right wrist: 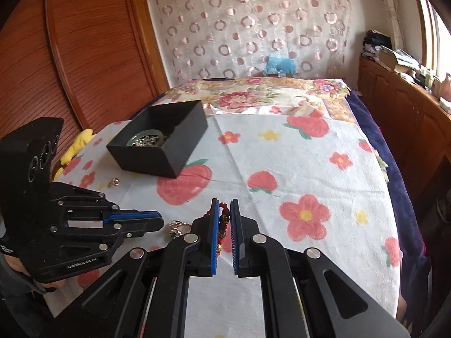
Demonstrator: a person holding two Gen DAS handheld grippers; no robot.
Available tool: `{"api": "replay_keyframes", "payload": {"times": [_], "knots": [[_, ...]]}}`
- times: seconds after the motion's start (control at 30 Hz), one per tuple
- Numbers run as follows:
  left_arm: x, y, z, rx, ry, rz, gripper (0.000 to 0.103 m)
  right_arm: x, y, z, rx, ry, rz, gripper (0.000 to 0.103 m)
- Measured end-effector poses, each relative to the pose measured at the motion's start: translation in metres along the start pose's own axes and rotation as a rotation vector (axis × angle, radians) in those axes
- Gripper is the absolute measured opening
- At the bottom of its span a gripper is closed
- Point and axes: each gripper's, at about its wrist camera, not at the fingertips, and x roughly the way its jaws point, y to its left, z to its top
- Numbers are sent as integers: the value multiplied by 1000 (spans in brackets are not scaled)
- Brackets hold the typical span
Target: Organize jewelry
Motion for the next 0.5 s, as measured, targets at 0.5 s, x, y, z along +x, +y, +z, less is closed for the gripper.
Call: {"api": "replay_keyframes", "payload": {"times": [0.5], "knots": [[7,-14,-3,39,7,13,19,-15,-33,-7,80,-44,-74,9]]}}
